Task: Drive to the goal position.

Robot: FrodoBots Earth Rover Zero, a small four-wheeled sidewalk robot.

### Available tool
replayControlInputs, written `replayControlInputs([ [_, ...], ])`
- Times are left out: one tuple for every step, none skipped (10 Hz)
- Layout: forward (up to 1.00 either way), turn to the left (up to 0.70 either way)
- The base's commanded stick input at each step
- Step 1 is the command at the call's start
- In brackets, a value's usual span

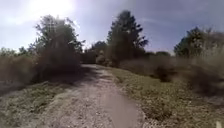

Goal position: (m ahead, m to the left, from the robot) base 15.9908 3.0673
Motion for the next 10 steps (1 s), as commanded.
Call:
replayControlInputs([
  [0.85, 0.00],
  [0.85, 0.00],
  [0.85, 0.00],
  [0.85, 0.00],
  [0.85, 0.16],
  [0.85, 0.34],
  [0.85, 0.34],
  [0.85, 0.34],
  [0.85, 0.34],
  [0.85, 0.34],
])
